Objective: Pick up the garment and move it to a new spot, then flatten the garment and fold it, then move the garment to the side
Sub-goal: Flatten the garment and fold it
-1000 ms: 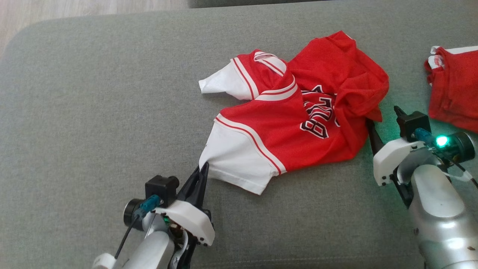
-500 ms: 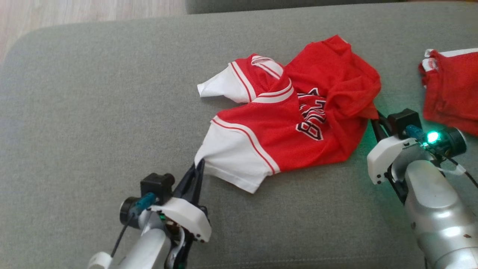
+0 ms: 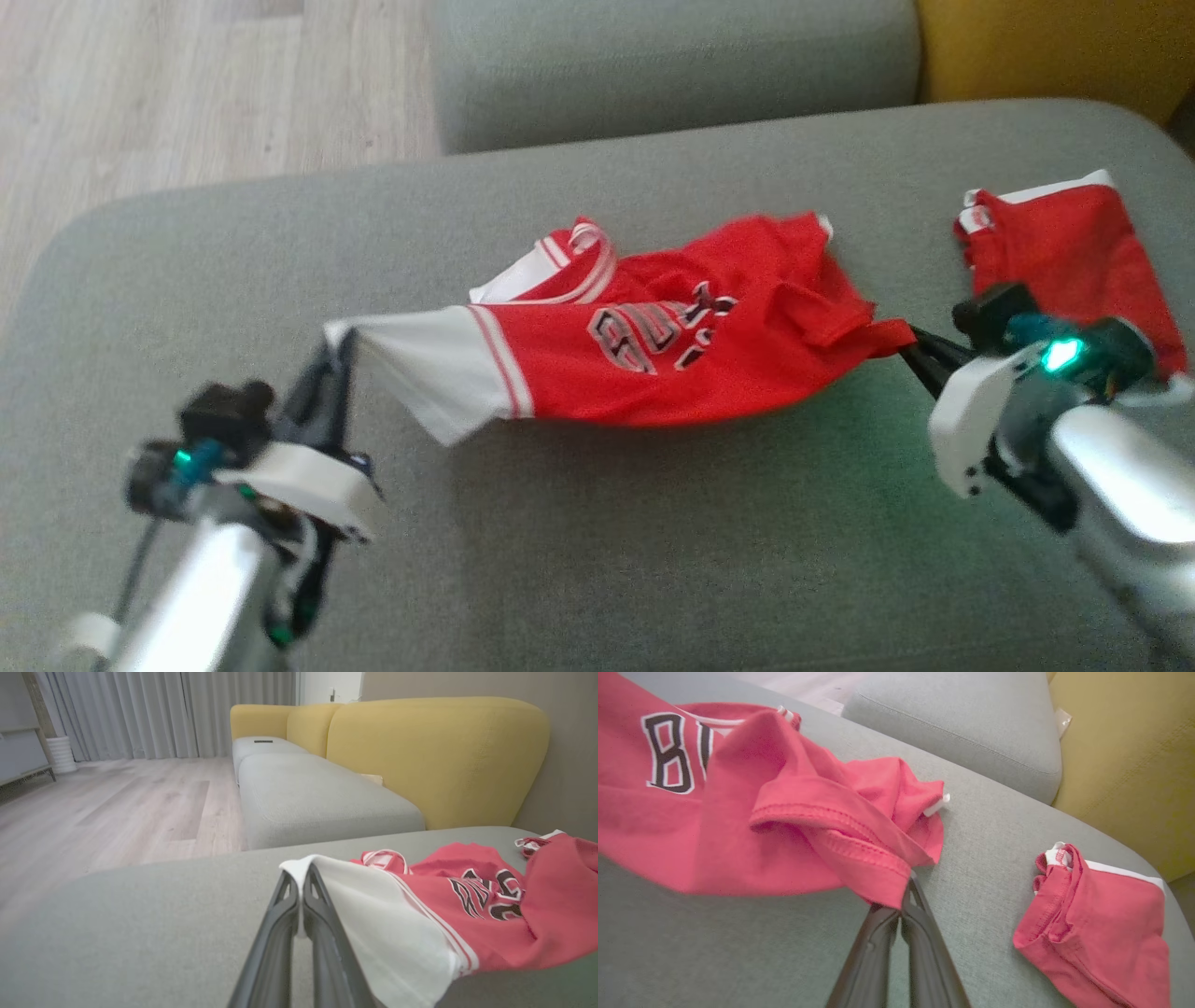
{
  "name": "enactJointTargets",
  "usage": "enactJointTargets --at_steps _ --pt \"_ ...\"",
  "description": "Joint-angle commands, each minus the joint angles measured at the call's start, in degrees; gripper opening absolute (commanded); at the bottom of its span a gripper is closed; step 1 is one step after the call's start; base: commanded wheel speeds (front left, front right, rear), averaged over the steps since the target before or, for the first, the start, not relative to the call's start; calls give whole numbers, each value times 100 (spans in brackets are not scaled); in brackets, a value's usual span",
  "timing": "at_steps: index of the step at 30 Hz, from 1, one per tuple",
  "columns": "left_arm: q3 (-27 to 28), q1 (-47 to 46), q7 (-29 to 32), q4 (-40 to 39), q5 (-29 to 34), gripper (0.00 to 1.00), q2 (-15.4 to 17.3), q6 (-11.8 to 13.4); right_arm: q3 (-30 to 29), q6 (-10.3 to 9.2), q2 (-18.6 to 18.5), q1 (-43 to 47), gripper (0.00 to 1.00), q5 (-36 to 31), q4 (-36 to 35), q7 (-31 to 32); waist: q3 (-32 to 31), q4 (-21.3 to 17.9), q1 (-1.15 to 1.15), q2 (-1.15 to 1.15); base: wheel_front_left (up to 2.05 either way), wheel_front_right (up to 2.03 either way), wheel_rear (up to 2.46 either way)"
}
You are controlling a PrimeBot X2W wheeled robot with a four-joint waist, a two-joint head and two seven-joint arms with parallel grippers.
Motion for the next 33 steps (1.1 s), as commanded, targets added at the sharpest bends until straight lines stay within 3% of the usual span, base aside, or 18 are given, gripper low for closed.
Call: enactJointTargets --at_steps 1,3,6,11,13,20,26,33 --pt "359 -546 51 -299 54 0 350 15 245 24 -600 -146 0 625 -770 312 -145 -59 1 0 0 0 0" --pt "435 -732 158 -419 99 0 570 -9 368 24 -1102 -239 0 1291 -1498 654 -210 -76 1 0 0 0 0" --pt "533 -1034 316 -589 149 0 843 -54 274 24 -1563 -431 0 2082 -2298 951 -301 -111 1 0 0 0 0" --pt "630 -1457 502 -798 201 0 1093 -96 -22 24 -1701 -812 0 2418 -2765 957 -388 -160 1 0 0 0 0" --pt "681 -1688 550 -877 212 0 1172 -110 -237 24 -1568 -996 0 2495 -2779 853 -422 -170 1 0 0 0 0" --pt "783 -2384 653 -881 135 0 1215 -168 -1055 24 -517 -1387 0 3586 -2572 843 -544 -146 1 0 0 0 0" --pt "648 -2676 703 -744 157 0 1169 -263 -1634 24 228 -1750 0 3852 -2117 600 -586 -34 1 0 0 0 0" --pt "551 -2603 788 -621 59 0 1151 -349 -1997 24 693 -1705 0 3883 -1657 652 -519 163 1 0 0 0 0"
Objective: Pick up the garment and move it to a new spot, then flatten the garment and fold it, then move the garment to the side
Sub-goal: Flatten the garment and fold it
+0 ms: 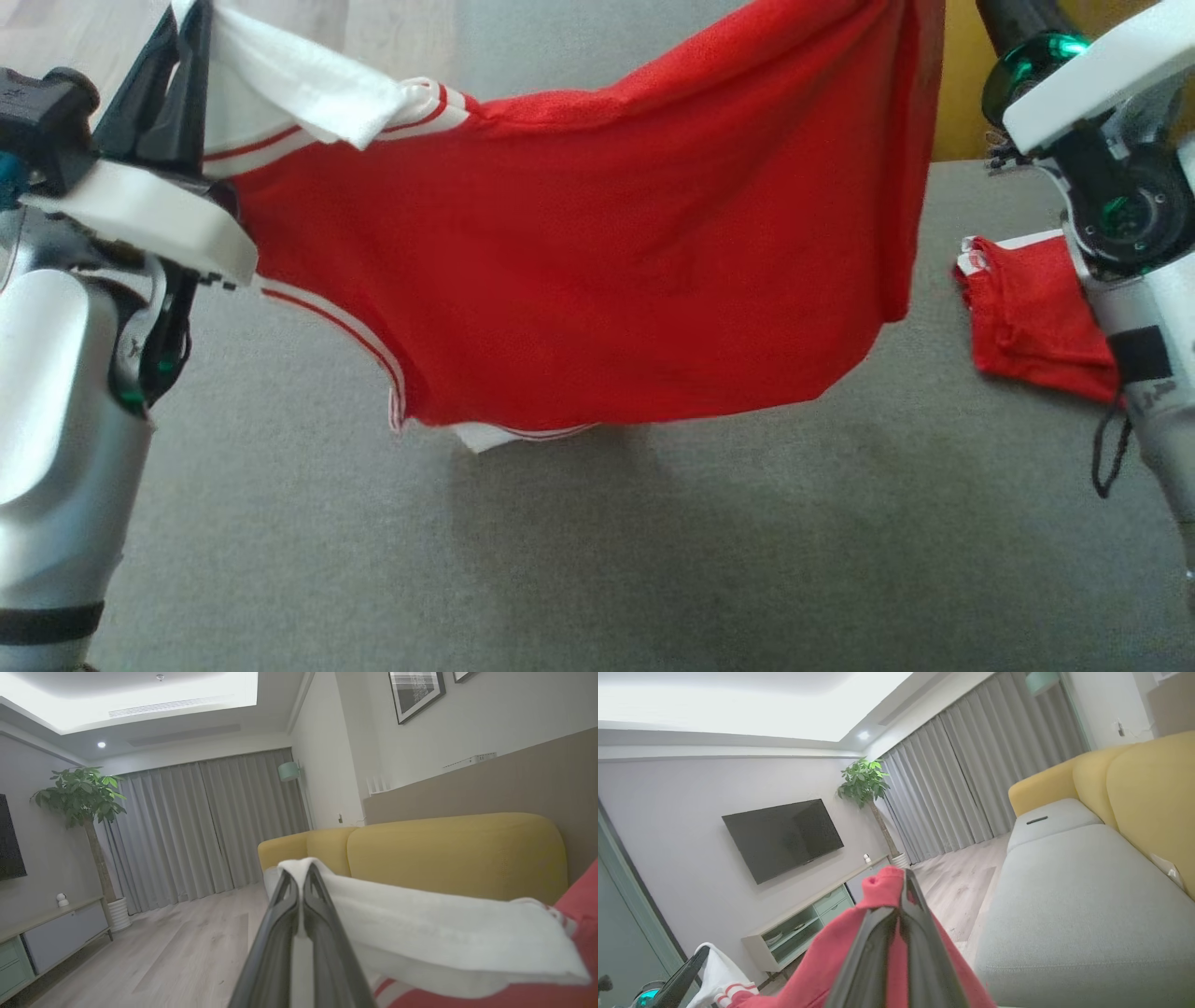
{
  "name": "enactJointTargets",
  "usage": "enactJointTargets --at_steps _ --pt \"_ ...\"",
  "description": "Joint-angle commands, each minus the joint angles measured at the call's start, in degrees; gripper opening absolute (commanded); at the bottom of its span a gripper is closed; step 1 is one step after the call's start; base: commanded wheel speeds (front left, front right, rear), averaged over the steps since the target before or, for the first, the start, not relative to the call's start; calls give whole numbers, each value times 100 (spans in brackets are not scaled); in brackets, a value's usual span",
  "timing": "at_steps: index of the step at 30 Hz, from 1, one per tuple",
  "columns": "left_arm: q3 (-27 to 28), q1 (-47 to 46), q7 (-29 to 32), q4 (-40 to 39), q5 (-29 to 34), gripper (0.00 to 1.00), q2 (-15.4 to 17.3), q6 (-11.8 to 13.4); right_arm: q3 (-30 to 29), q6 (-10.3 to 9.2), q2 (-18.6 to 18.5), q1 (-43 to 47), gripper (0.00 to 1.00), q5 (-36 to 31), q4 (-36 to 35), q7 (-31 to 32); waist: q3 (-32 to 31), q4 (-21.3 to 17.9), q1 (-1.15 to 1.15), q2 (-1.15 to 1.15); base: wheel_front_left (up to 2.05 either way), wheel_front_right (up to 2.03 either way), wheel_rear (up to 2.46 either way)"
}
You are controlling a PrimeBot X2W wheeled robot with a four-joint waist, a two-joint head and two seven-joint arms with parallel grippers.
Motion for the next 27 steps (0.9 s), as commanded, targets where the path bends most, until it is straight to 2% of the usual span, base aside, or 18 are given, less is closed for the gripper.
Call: enactJointTargets --at_steps 1,4,10,15,18,19,23,27 --pt "253 -276 37 -107 -81 0 231 -21 -132 24 127 -87 0 14 -47 65 50 63 0 0 0 0 0" --pt "280 -248 71 -90 -134 0 283 -34 -358 24 305 -31 0 185 116 221 130 114 0 0 0 0 0" --pt "188 -623 261 114 -178 0 334 -232 -444 24 406 -376 0 -447 650 395 504 138 0 0 0 0 0" --pt "182 -1780 384 817 -172 0 354 -458 -439 24 567 -1521 0 -1257 1396 333 1402 25 0 0 0 0 0" --pt "226 -2735 326 1464 -138 0 324 -528 -366 24 679 -2437 0 -1830 1991 61 2004 -48 0 0 0 0 0" --pt "226 -2735 326 1464 -138 0 324 -528 -366 24 679 -2437 0 -1830 1991 61 2004 -48 0 0 0 0 0" --pt "305 -4165 -139 2291 83 0 254 -435 -541 24 835 -3699 0 -2446 2814 -852 2633 -96 0 0 0 0 0" --pt "438 -5255 -741 2971 180 0 64 -272 -665 24 989 -4480 0 -2873 3436 -1995 2847 -74 0 0 0 0 0"
